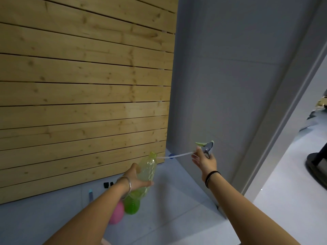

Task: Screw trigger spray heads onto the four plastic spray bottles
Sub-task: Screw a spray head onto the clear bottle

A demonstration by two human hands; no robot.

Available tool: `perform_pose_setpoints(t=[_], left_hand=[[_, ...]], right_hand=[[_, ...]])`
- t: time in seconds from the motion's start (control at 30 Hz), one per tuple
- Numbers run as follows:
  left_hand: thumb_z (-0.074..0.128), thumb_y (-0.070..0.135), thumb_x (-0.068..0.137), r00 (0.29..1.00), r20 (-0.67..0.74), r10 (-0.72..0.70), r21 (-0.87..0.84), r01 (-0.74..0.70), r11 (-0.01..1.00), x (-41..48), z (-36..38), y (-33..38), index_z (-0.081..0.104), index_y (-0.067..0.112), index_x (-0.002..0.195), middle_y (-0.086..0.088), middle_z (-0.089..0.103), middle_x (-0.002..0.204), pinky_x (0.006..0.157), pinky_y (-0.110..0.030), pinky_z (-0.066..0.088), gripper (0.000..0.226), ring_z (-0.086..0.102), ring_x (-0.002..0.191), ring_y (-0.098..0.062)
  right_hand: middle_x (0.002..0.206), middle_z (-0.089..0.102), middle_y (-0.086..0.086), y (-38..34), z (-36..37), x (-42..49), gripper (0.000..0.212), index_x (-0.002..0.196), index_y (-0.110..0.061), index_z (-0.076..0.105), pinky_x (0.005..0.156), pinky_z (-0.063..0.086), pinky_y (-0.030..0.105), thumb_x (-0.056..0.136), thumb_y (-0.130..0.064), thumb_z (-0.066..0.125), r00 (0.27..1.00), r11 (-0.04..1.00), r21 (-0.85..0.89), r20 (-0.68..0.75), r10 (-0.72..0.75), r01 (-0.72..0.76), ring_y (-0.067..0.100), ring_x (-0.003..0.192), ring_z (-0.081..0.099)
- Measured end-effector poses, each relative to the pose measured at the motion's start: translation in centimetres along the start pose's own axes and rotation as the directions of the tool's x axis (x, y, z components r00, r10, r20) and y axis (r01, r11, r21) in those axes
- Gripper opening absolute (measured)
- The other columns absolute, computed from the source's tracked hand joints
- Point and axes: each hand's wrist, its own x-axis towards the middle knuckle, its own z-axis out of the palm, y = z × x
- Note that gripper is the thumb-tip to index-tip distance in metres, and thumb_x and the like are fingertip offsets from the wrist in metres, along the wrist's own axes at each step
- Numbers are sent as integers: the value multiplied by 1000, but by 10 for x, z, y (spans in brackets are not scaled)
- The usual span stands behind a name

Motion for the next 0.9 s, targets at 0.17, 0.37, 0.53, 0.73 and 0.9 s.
perform_pose_setpoints(t=[0.17,0.37,0.53,0.73,0.9], left_hand=[[84,43,50,1000,-12,-18,51,19,998,3,-1,-6,36,25,106,1,53,112,82,-26,46,76,55,99,-19],[85,36,54,998,-32,-57,95,60,994,6,-4,-15,38,19,117,2,50,110,82,-26,44,80,52,99,-20],[85,36,54,997,-30,-69,106,71,992,6,-5,-16,38,17,121,2,49,110,81,-26,41,85,51,97,-19],[85,37,52,1000,9,-23,166,21,986,2,-2,-9,40,19,122,2,51,118,88,-26,45,85,52,104,-20],[85,46,48,993,79,90,160,-102,982,-3,5,9,43,22,127,4,52,125,96,-29,45,92,53,112,-18]], right_hand=[[118,56,15,-5,0,0,35,119,-10,45,66,59,23,90,-22,60,999,980,196,31,30,-36,28,86,68],[113,56,13,-10,-1,3,20,107,-10,50,54,58,19,92,-20,58,1000,966,259,3,9,-9,21,75,67],[109,56,13,-12,-2,1,29,117,-7,48,53,58,19,93,-19,56,999,959,284,51,9,-23,23,76,67],[121,52,14,-12,3,-6,41,128,-5,45,59,60,21,92,-20,58,991,979,199,134,13,-39,23,77,69],[109,67,16,-5,10,-16,20,100,-9,61,66,58,18,87,-23,65,945,996,-93,325,27,4,17,82,69]])
